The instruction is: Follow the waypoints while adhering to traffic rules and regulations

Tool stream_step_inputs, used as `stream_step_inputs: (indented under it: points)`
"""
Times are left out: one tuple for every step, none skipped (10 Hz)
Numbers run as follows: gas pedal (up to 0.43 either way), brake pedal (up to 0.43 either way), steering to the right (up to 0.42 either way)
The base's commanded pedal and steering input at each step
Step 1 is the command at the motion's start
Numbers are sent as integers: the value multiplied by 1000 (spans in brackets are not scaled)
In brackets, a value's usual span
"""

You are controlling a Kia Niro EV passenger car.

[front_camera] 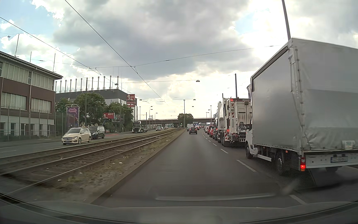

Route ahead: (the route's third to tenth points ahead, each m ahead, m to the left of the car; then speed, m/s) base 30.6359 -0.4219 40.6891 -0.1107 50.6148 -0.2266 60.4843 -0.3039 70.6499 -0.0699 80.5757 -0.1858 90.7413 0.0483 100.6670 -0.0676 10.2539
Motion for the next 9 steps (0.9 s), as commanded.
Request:
stream_step_inputs:
  points:
    - [8, 30, 0]
    - [8, 30, 0]
    - [20, 30, 0]
    - [28, 30, 0]
    - [28, 30, 0]
    - [39, 30, 0]
    - [39, 30, -1]
    - [47, 30, -1]
    - [59, 30, -1]
